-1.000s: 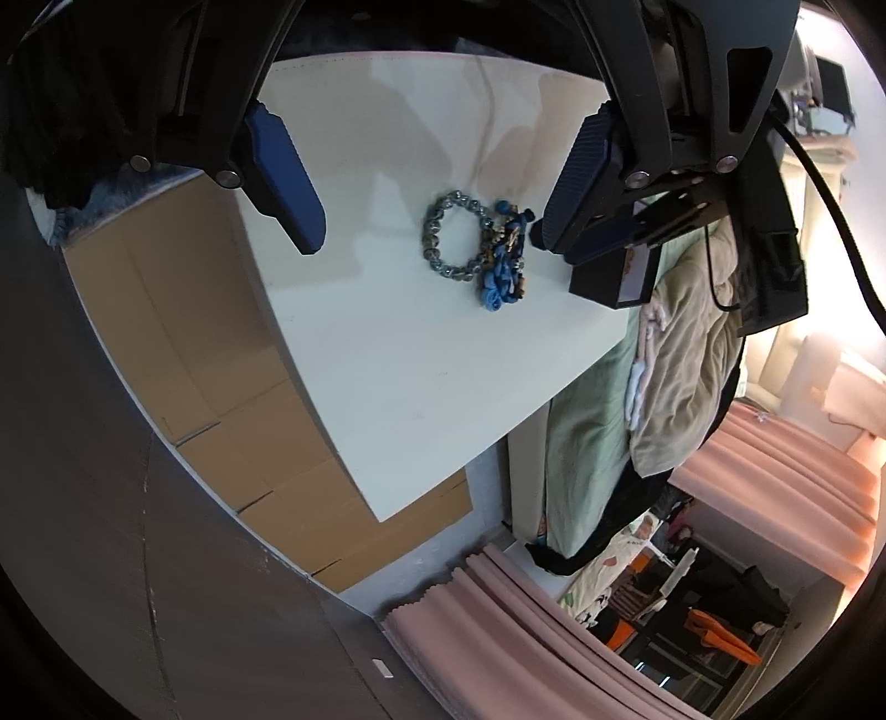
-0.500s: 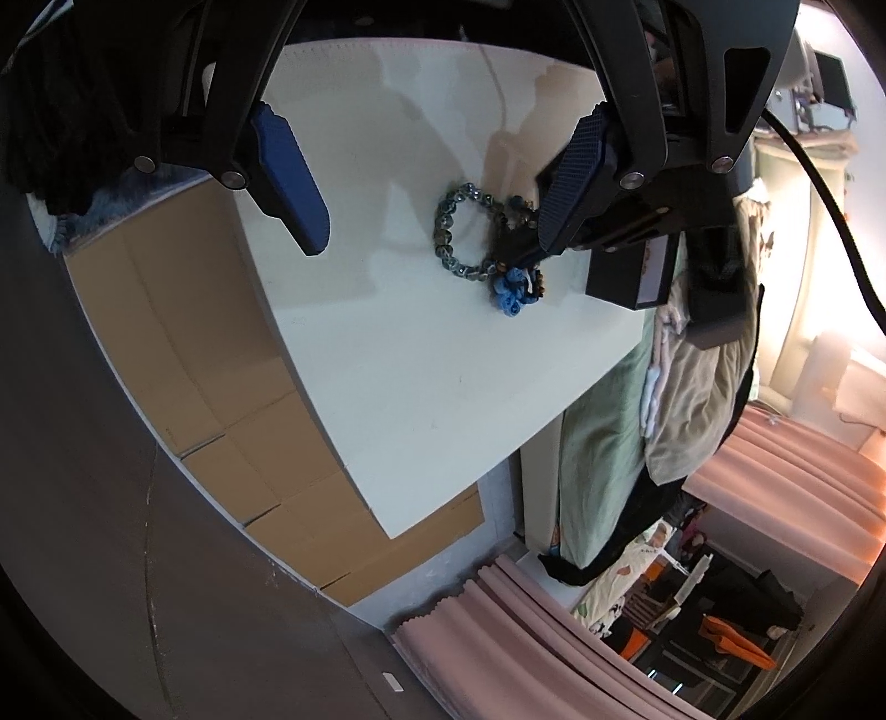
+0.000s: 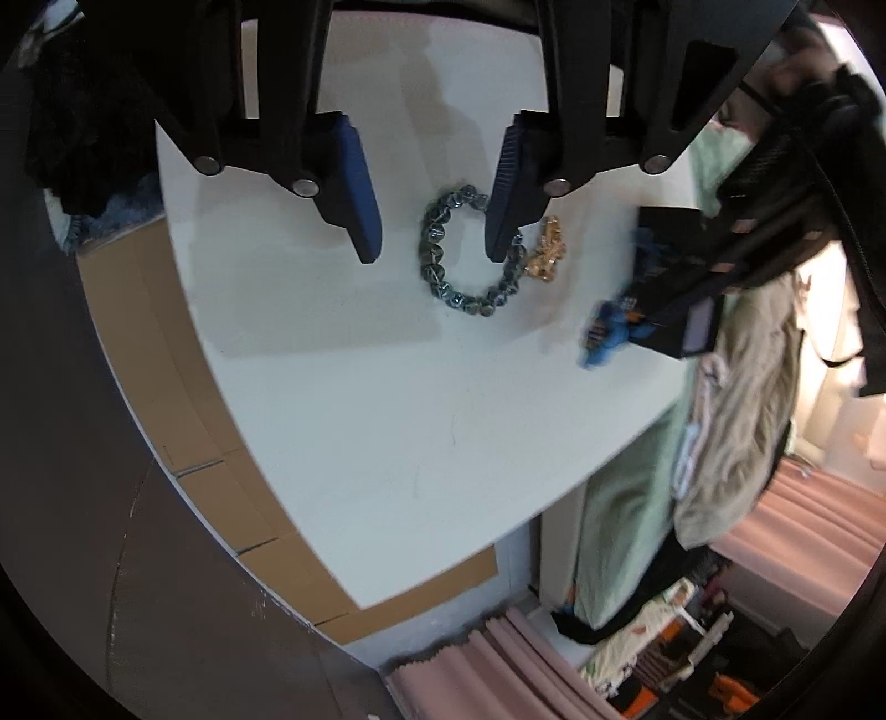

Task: Organize jewelry
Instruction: 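Grasp the blue tassel charm with the left tool, then drop blue tassel into box with left tool while right tool grasps grey bead bracelet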

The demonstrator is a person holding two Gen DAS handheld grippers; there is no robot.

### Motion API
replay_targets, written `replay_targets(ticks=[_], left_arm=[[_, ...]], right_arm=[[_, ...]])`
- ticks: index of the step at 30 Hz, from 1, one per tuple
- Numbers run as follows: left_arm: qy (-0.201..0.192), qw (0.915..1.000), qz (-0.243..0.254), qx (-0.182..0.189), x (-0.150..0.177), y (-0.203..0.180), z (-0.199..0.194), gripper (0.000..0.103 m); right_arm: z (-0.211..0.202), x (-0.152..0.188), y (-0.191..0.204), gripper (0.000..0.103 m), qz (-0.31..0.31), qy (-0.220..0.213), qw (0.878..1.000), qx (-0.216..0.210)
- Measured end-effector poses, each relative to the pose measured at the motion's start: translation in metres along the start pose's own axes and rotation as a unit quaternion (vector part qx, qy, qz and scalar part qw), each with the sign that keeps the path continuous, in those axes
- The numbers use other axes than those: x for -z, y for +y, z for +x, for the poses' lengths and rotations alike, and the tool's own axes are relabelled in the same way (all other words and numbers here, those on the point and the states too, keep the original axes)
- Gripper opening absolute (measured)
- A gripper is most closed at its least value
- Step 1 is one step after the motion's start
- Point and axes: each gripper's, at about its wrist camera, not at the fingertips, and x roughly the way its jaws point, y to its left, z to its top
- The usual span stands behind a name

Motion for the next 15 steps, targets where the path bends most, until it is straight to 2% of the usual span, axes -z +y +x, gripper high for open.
replay_targets(ticks=[5, 7, 8, 11, 12, 13, 15], left_arm=[[-0.014, 0.9998, -0.014, -0.002, 0.003, 0.017, -0.018, 0.008], [-0.017, 0.9997, -0.018, -0.003, 0.004, 0.023, -0.023, 0.008], [-0.02, 0.9996, -0.021, -0.004, 0.006, 0.027, -0.028, 0.008], [-0.026, 0.9993, -0.026, -0.006, 0.009, 0.034, -0.037, 0.008], [-0.029, 0.9991, -0.029, -0.008, 0.01, 0.038, -0.041, 0.008], [-0.031, 0.999, -0.031, -0.009, 0.011, 0.041, -0.044, 0.008], [-0.037, 0.9985, -0.038, -0.012, 0.013, 0.047, -0.051, 0.008]], right_arm=[[0.015, -0.003, 0.015, 0.038, -0.026, 0.008, 0.999, 0.038], [0.022, -0.002, 0.02, 0.03, -0.039, 0.014, 0.997, 0.061], [0.026, -0.001, 0.023, 0.028, -0.048, 0.017, 0.995, 0.083], [0.028, 0.001, 0.033, 0.025, -0.071, 0.006, 0.991, 0.112], [0.03, 0.001, 0.036, 0.021, -0.08, 0.005, 0.989, 0.123], [0.031, 0.002, 0.039, 0.012, -0.09, 0.004, 0.987, 0.132], [0.031, 0.003, 0.042, 0.012, -0.093, 0.003, 0.987, 0.13]])
